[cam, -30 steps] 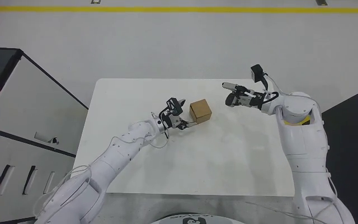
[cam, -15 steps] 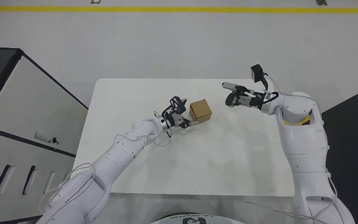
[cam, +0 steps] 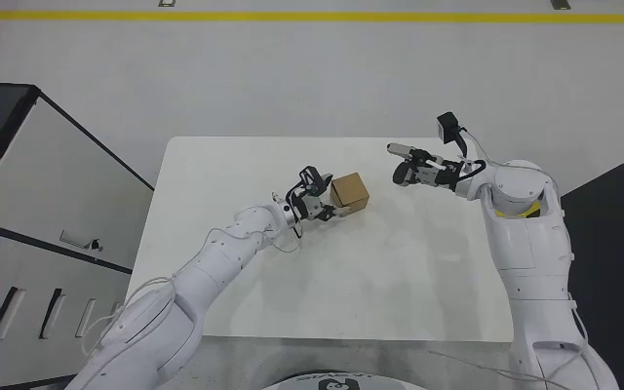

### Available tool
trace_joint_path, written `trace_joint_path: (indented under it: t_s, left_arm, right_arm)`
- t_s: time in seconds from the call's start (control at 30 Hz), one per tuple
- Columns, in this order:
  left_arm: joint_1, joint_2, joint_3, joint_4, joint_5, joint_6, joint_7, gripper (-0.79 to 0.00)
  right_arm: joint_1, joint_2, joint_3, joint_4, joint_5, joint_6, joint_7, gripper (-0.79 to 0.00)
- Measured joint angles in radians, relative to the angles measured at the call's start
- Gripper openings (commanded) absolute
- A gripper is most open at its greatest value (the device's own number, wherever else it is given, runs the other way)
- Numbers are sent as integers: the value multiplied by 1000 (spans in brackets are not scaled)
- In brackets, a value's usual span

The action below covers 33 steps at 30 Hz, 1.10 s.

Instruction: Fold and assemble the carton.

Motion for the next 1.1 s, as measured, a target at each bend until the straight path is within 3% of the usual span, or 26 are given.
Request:
trace_joint_path:
  t_s: [0.27, 0.4, 0.5, 0.57, 0.67, 0.9, 1.1]
  left_arm:
    - [-19, -28, 15, 65, 12, -3, 21, -68]
    - [-27, -39, 18, 93, 16, -10, 32, -117]
    - [-31, -46, 19, 108, 16, -12, 39, -416]
    - [-33, -50, 19, 117, 16, -13, 44, -514]
    - [-37, -55, 18, 132, 17, -13, 49, -785]
    - [-47, -57, 11, 145, 33, -17, 74, -785]
    - [-53, -32, -6, 121, 71, -70, 109, -785]
  right_arm:
    - [0, 0, 0, 0, 0, 0, 0, 0]
    - [0, 0, 0, 0, 0, 0, 0, 0]
    - [0, 0, 0, 0, 0, 0, 0, 0]
    - [0, 0, 0, 0, 0, 0, 0, 0]
    - [0, 0, 0, 0, 0, 0, 0, 0]
    - [0, 0, 0, 0, 0, 0, 0, 0]
    - [0, 0, 0, 0, 0, 0, 0, 0]
